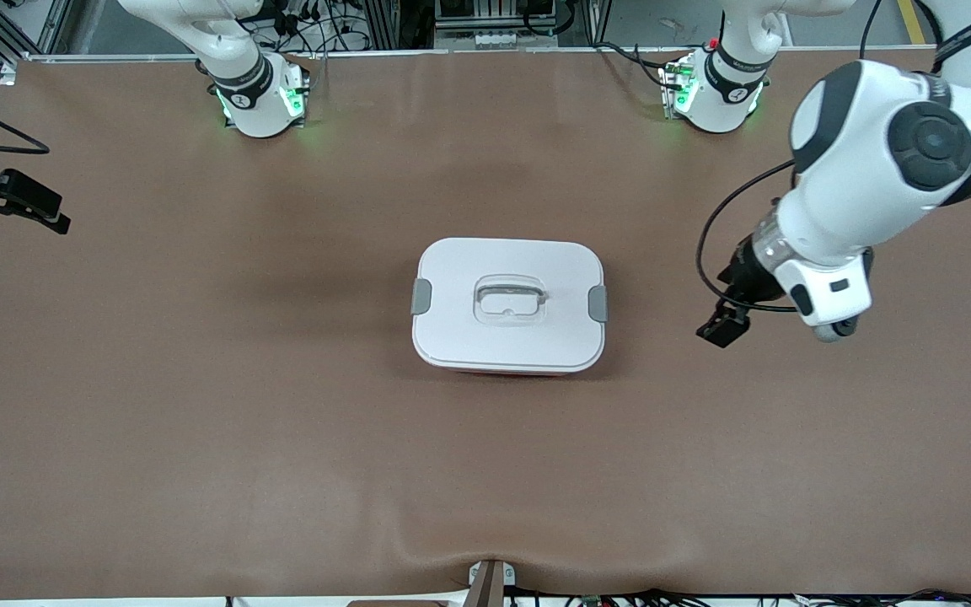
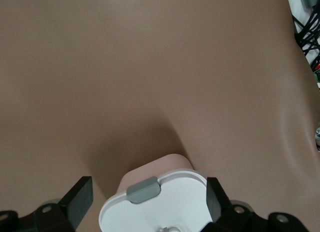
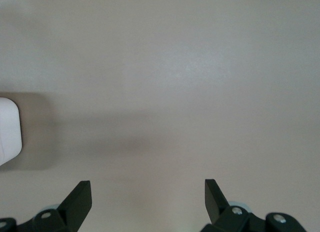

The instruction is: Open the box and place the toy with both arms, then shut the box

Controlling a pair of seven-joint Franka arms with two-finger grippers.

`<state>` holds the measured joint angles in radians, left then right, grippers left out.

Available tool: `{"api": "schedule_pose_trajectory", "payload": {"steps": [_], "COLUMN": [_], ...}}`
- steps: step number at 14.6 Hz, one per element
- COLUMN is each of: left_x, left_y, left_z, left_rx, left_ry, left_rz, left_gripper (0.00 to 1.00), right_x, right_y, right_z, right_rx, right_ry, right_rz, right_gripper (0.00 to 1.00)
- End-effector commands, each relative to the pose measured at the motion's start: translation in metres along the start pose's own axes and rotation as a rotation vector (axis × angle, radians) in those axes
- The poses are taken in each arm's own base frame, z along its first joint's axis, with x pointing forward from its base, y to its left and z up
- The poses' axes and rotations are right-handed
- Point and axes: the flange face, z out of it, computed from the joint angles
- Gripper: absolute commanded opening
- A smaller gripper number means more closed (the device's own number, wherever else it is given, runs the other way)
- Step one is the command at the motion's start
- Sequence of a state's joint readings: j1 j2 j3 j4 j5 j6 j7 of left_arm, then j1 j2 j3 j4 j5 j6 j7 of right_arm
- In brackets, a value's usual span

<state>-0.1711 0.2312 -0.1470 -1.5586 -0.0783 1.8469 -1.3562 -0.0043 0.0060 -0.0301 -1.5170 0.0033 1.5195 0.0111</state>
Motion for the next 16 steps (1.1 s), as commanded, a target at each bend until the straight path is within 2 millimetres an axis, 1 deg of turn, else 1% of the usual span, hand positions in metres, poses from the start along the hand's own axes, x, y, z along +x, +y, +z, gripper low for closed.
{"api": "schedule_pose_trajectory", "payload": {"steps": [1, 2, 3, 4, 7, 8, 9, 11, 13, 15, 16], "left_x": [0.012, 0.022, 0.042, 0.054, 0.071, 0.074, 0.082, 0.077, 0.077, 0.079, 0.077], "left_y": [-0.009, -0.013, -0.022, -0.031, -0.053, -0.058, -0.068, -0.082, -0.099, -0.113, -0.120], "left_z": [-0.029, -0.041, -0.047, -0.059, -0.085, -0.092, -0.104, -0.125, -0.144, -0.161, -0.168], "left_rx": [0.011, 0.019, 0.030, 0.028, 0.032, 0.032, 0.035, 0.036, 0.035, 0.029, 0.035], "left_ry": [-0.027, -0.029, -0.032, -0.030, -0.026, -0.014, -0.006, 0.001, 0.007, 0.016, 0.012], "left_rz": [0.112, 0.175, 0.213, 0.256, 0.424, 0.479, 0.495, 0.565, 0.651, 0.717, 0.752], "left_gripper": [1.00, 1.00, 1.00, 1.00, 1.00, 1.00, 1.00, 1.00, 1.00, 1.00, 1.00], "right_x": [-0.002, -0.002, -0.004, -0.005, -0.008, -0.009, -0.010, -0.009, -0.009, -0.009, -0.009], "right_y": [0.003, 0.010, 0.013, 0.014, 0.015, 0.015, 0.014, 0.013, 0.012, 0.015, 0.015], "right_z": [0.000, -0.001, -0.003, -0.004, -0.007, -0.008, -0.008, -0.008, -0.009, -0.009, -0.009], "right_rx": [-0.006, -0.006, -0.006, -0.006, -0.006, -0.006, -0.004, -0.003, 0.014, 0.026, 0.026], "right_ry": [-0.003, -0.003, -0.001, -0.010, -0.024, -0.024, -0.029, -0.029, -0.026, -0.025, -0.025], "right_rz": [0.004, 0.018, 0.021, 0.010, 0.004, 0.005, 0.005, 0.005, 0.007, 0.012, 0.013], "right_gripper": [1.00, 1.00, 1.00, 1.00, 1.00, 1.00, 1.00, 1.00, 1.00, 1.00, 1.00]}}
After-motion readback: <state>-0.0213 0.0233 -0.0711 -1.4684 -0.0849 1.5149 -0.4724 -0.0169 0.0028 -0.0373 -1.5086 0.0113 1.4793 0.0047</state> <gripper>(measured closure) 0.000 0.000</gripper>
